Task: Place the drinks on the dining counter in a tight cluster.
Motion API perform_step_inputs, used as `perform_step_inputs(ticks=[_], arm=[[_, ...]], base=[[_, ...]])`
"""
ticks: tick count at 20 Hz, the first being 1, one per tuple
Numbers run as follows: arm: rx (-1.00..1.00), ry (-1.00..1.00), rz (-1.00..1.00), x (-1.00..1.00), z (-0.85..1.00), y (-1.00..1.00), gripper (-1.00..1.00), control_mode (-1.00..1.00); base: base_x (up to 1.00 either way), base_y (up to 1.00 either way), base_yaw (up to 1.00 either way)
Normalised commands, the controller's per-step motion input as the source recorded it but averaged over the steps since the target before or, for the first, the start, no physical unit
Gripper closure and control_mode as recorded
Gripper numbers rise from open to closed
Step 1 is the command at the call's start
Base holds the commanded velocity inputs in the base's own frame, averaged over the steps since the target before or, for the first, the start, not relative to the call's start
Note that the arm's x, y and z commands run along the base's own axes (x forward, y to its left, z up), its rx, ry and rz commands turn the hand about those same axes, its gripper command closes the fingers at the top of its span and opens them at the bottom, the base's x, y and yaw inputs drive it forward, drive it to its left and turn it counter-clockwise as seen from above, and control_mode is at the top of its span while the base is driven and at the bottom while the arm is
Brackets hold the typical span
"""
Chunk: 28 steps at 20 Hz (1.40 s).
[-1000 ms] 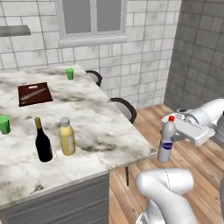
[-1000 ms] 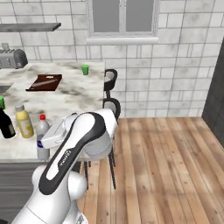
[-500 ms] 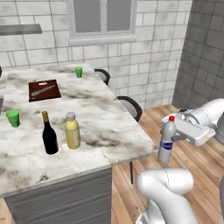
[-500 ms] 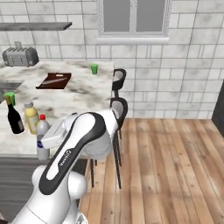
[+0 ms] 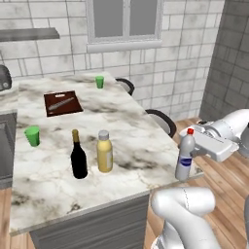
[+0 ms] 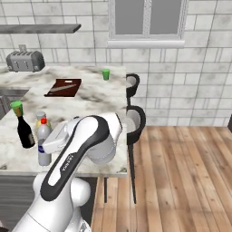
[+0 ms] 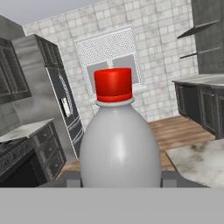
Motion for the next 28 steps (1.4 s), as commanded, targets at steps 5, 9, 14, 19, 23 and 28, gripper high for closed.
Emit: perform_step_inputs(ticks=[5, 9, 14, 19, 23, 28], arm=[[0.0, 0.0, 0.0, 0.0, 0.0, 0.0, 1.0, 1.0], [0.0, 0.0, 0.0, 0.0, 0.0, 0.0, 1.0, 1.0], [0.0, 0.0, 0.0, 0.0, 0.0, 0.0, 1.0, 1.0], [0.0, 0.05, 0.0, 0.05, 0.0, 0.0, 1.0, -1.0], [-0.07, 0.26, 0.0, 0.39, 0.13, 0.21, 1.0, -1.0], [-0.22, 0.35, 0.0, 0.62, 0.35, 0.35, 1.0, -1.0]], base=[[0.3, -0.06, 0.01], [-0.01, 0.0, 0.0], [0.0, 0.0, 0.0], [0.0, 0.0, 0.0], [0.0, 0.0, 0.0], [0.0, 0.0, 0.0]])
